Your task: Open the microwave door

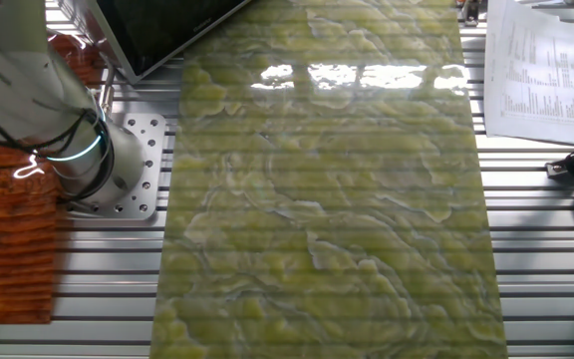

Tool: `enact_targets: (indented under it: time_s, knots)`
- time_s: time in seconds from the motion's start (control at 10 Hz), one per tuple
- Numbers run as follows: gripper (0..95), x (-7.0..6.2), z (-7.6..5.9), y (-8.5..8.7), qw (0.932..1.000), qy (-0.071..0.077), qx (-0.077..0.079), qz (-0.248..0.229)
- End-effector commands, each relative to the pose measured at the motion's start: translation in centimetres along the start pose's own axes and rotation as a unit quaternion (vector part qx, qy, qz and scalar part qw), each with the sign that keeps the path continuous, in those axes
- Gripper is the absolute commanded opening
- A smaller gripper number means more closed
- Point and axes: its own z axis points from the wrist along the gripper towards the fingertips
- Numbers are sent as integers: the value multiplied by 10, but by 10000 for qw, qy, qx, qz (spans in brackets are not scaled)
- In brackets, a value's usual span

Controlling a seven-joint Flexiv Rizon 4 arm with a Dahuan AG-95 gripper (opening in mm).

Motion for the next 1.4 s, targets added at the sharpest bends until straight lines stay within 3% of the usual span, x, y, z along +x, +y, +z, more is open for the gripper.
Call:
enact_targets:
  time_s: [0.1, 0.3, 0.4, 0.5, 0.9, 1.1, 1.2, 1.3, 1.4]
  knots:
    - [380, -3, 6, 0, 9959, 745, 384, -329]
    - [380, -3, 7, -1, 9948, 778, 489, -438]
    - [190, -1, 10, -4, 9939, 779, 501, -601]
    - [380, 1, 13, -7, 9922, 777, 483, -841]
    - [380, 3, 16, -9, 9862, 974, 231, -1315]
    - [0, 2, 16, -12, 9884, 901, 147, -1214]
    - [0, 0, 18, -16, 9878, 754, 28, -1361]
    - [190, 0, 18, -16, 9878, 716, 80, -1379]
    - [0, 0, 18, -16, 9887, 623, 103, -1358]
